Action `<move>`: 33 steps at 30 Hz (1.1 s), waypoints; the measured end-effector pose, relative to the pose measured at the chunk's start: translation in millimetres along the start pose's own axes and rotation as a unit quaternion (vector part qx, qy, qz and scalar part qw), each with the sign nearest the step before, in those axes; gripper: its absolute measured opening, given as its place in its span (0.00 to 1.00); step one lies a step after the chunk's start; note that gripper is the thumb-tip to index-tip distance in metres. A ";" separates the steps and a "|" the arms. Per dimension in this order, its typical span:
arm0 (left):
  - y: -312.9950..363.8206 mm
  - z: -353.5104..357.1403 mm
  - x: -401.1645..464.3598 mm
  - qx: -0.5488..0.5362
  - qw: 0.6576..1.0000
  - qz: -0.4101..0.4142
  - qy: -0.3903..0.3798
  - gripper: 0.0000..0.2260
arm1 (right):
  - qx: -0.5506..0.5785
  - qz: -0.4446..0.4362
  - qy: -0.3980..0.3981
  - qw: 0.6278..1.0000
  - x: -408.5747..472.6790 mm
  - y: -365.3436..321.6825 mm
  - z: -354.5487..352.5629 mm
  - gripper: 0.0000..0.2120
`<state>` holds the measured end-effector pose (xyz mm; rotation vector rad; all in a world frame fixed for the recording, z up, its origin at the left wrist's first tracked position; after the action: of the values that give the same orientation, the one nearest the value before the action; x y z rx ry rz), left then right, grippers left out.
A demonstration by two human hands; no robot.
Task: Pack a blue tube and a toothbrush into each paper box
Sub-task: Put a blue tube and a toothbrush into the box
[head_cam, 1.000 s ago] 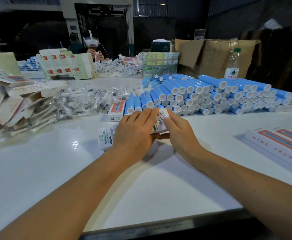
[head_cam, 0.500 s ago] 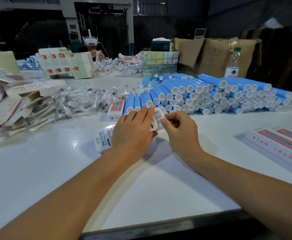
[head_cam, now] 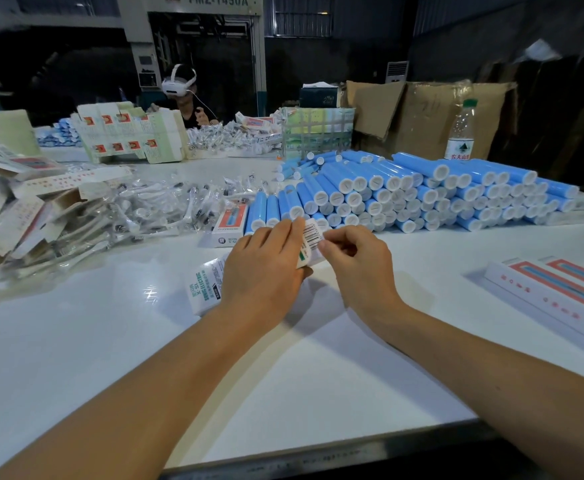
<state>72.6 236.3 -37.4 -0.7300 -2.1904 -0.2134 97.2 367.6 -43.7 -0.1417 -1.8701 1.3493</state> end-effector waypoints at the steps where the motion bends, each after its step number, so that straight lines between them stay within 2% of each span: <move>1: 0.4 -0.6 0.1 0.003 1.000 0.000 -0.003 0.31 | 0.000 0.002 0.002 1.000 -0.1 0.2 0.0 0.05; 8: 3.8 -3.5 -0.1 0.015 0.999 0.024 0.040 0.32 | -0.046 -0.033 0.009 0.998 -1.6 -2.0 2.7 0.16; 13: 0.3 0.1 1.2 -0.006 1.000 -0.003 0.010 0.31 | 0.008 0.006 -0.008 1.000 1.3 0.8 0.9 0.07; 18: -6.6 7.7 0.5 -0.009 1.000 -0.010 0.009 0.31 | 0.027 0.048 -0.008 0.998 3.1 6.8 0.3 0.08; 25: -9.7 8.7 0.1 -0.012 1.000 -0.005 0.001 0.31 | 0.006 0.034 -0.016 0.999 1.8 9.8 3.5 0.09; 28: -12.3 8.7 1.8 -0.023 0.999 -0.007 -0.021 0.31 | -0.013 0.005 -0.040 0.999 1.4 6.0 5.3 0.05; 29: -12.8 8.1 2.4 -0.028 0.999 -0.006 -0.031 0.31 | -0.024 -0.022 -0.051 0.998 0.9 2.1 4.9 0.07; 30: -13.1 6.9 2.6 -0.034 0.998 -0.003 -0.043 0.31 | -0.035 -0.054 -0.068 0.996 0.7 -0.8 4.4 0.14; 33: -12.8 4.3 1.2 -0.071 0.994 -0.008 -0.079 0.28 | -0.074 -0.121 -0.198 0.970 -0.6 -5.2 4.7 0.34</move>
<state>62.0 228.0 -38.3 -0.8327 -2.3492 -0.3332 96.3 361.5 -40.2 0.2928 -2.2357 1.1273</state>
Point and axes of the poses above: each hand's wrist, its own x-axis towards the middle knuckle, its own z-axis out of the palm, y = z × x, the point moved 4 cm from there along x, towards the middle knuckle, and after that the axes turned 10 degrees about y, right-handed, at the moved point
